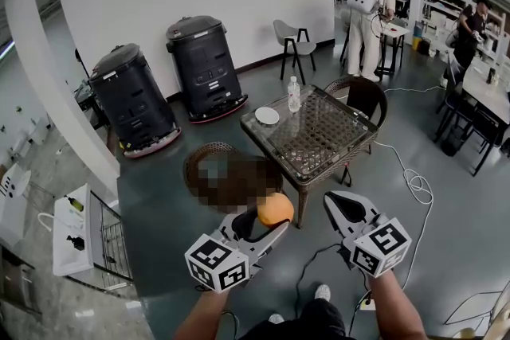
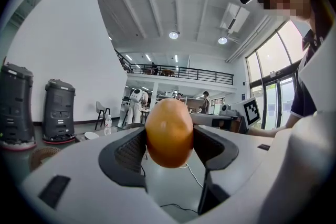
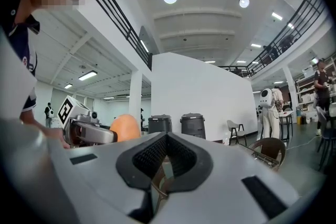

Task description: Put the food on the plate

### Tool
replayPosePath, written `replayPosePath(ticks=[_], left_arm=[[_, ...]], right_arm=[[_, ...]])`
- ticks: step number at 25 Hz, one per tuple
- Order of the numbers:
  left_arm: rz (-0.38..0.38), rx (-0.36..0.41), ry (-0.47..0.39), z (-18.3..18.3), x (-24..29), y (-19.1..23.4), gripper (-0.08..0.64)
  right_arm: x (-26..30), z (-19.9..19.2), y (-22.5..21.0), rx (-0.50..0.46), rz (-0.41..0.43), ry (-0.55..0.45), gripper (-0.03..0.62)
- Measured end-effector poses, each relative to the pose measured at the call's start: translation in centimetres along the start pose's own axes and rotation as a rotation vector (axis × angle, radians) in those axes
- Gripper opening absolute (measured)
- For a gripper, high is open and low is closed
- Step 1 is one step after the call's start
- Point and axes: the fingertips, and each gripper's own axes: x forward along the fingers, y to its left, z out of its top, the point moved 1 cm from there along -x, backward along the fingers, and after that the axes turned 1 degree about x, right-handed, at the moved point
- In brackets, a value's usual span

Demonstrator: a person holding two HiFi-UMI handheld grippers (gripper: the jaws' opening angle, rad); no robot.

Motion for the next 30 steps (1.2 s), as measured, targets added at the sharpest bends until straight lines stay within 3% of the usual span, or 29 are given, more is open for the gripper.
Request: replayPosePath(ticks=[22,30], left_arm=[[0.14,-0.04,0.026,0.2,14.1,2.6,0.29],[0.16,-0.07,0.004,0.2,16.8,7.0,0.289]], right_arm=[[3.2,-1.7,-15.2,0.075,0.131,0.004,0.005],[6.2,-2.1,-19.0,0.058,0.133,0.036,0.005]])
